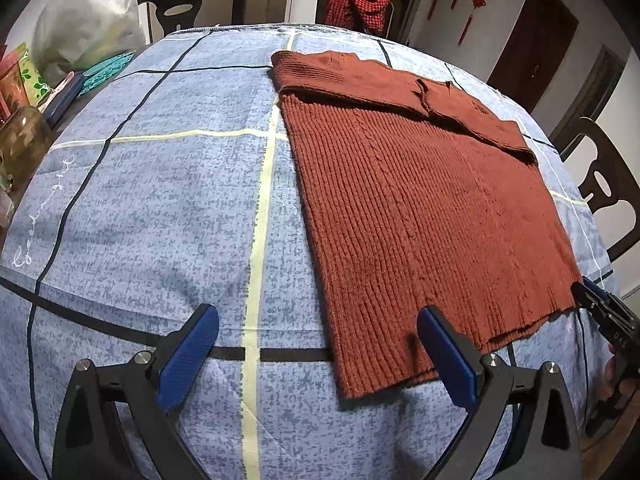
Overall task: Fold small clothes
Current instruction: 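Close the left gripper on the sweater hem while the right gripper grasps the hem beside it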
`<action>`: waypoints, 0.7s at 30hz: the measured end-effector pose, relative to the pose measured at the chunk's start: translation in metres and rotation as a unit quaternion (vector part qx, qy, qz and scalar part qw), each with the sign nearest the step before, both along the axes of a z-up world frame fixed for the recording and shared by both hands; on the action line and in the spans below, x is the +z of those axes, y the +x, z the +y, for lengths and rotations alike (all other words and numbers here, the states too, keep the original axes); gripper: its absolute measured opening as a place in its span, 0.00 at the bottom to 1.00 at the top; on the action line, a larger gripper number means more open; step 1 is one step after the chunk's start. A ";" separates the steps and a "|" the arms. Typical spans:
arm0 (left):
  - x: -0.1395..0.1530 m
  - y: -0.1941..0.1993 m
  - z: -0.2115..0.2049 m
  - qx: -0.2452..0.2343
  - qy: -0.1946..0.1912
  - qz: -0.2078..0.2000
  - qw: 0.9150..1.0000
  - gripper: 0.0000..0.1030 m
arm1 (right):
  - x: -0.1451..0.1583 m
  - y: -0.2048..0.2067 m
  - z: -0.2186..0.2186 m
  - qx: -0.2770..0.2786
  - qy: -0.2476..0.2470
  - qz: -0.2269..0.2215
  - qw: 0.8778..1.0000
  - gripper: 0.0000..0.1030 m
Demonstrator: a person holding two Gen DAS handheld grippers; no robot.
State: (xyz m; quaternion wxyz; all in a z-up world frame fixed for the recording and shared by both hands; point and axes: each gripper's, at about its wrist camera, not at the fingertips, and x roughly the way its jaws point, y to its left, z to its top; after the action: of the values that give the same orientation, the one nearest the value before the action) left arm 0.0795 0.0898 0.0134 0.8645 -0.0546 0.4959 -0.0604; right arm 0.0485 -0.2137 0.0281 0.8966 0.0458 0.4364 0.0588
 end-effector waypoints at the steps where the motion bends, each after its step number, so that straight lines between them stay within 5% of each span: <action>1: 0.000 0.000 -0.001 0.002 0.003 -0.001 1.000 0.92 | 0.000 0.000 0.000 0.000 0.001 -0.001 1.000 0.43; 3: 0.002 0.000 -0.003 0.002 0.009 -0.004 1.000 0.79 | 0.000 0.001 -0.001 0.002 0.005 -0.002 1.000 0.43; 10: 0.004 -0.001 -0.012 -0.008 0.027 -0.005 1.000 0.69 | 0.000 0.000 0.003 0.022 0.004 -0.006 1.000 0.26; 13: 0.006 -0.002 -0.012 -0.009 0.012 -0.004 1.000 0.57 | -0.001 0.000 0.002 0.024 0.011 -0.007 1.000 0.12; 21: 0.007 -0.001 -0.008 -0.001 -0.035 0.007 0.999 0.45 | -0.001 0.000 -0.002 0.024 0.028 -0.009 0.999 0.08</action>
State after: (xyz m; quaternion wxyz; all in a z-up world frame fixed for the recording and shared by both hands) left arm 0.0787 0.0822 0.0200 0.8585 -0.0850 0.4997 -0.0783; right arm 0.0481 -0.2154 0.0272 0.8971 0.0599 0.4276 0.0934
